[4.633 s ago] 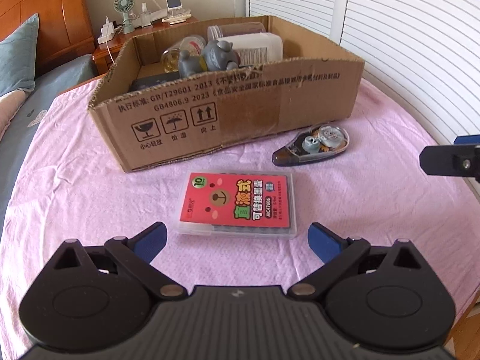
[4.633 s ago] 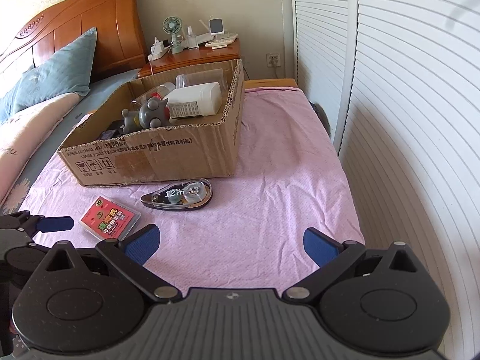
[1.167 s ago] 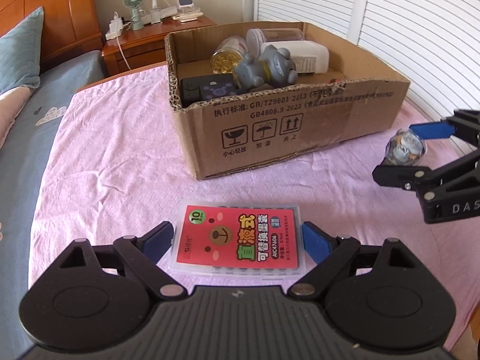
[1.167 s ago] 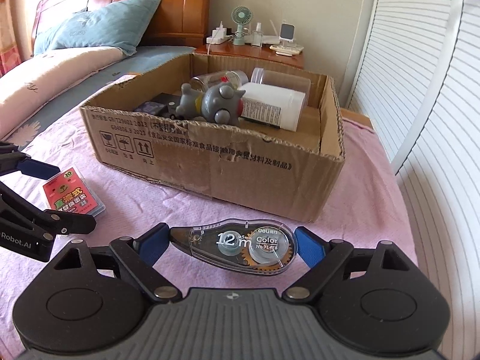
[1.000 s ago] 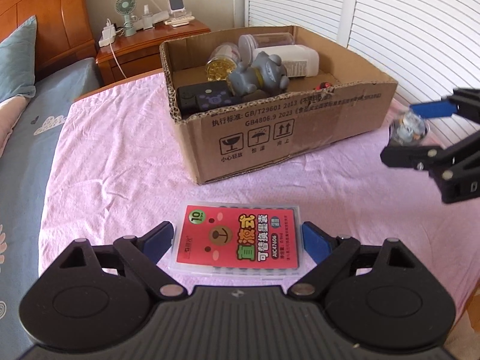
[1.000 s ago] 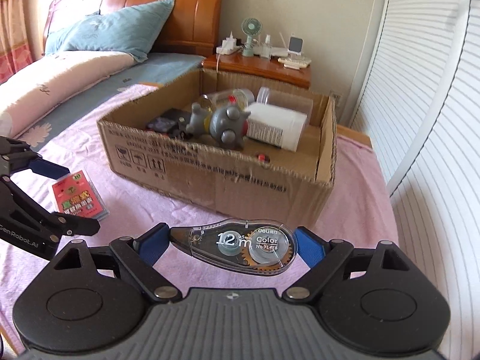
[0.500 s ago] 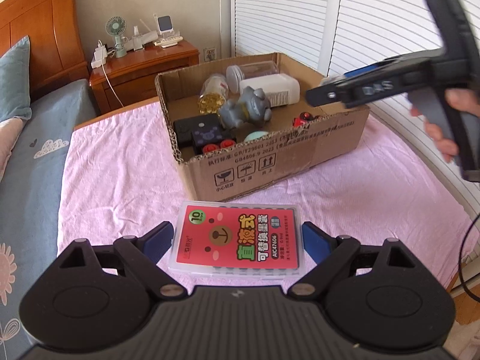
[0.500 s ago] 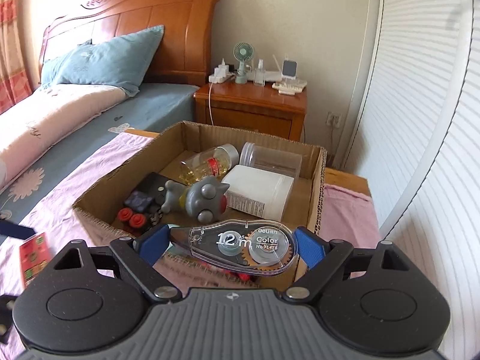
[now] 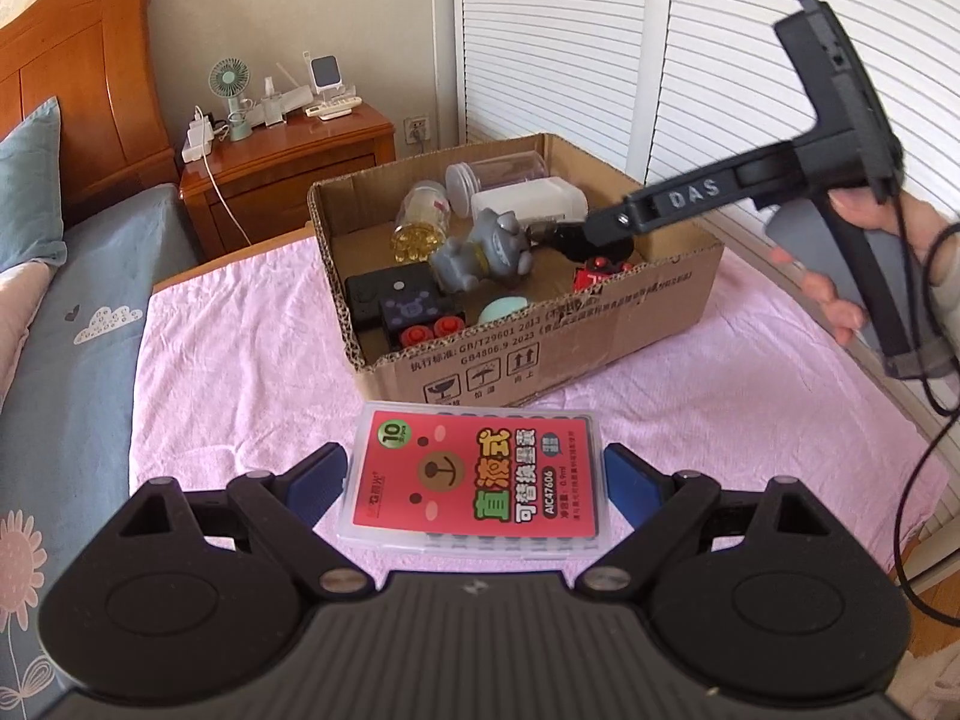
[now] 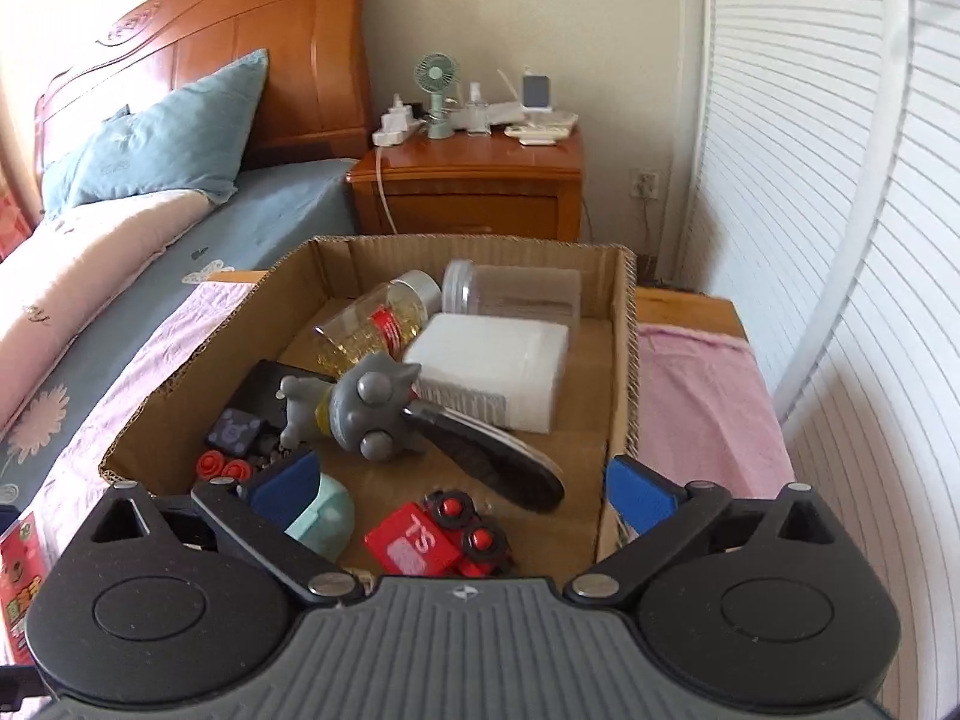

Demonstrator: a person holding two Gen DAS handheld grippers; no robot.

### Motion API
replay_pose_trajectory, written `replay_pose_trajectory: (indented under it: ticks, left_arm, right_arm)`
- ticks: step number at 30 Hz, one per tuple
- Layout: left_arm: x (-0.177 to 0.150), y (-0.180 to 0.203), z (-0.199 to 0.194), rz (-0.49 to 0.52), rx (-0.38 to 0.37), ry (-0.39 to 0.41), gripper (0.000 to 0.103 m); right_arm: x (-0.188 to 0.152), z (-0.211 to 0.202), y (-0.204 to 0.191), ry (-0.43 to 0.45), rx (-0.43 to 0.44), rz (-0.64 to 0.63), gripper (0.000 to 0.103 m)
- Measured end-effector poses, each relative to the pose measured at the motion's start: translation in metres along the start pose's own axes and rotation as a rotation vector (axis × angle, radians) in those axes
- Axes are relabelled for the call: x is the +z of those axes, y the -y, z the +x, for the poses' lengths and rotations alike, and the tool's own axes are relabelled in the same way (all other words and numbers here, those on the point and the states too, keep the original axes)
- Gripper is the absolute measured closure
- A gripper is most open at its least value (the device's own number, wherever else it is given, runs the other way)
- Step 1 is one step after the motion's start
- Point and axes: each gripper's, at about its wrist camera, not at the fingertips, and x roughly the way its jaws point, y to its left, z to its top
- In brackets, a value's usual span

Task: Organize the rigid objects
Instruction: 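Carry the tape dispenser into the box and open right tool while left tool lifts the card pack, then lower the red card pack into the box and open left tool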

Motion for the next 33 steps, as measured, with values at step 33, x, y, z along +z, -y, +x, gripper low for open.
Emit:
replay_pose_trajectory:
  ticks: [33]
  left_arm:
    - [0.111, -0.025, 0.101, -0.019, 0.100, 0.022, 0.009]
  right_arm:
    - [-0.058, -0.065, -0.007, -0.006, -0.061, 0.093, 0.000]
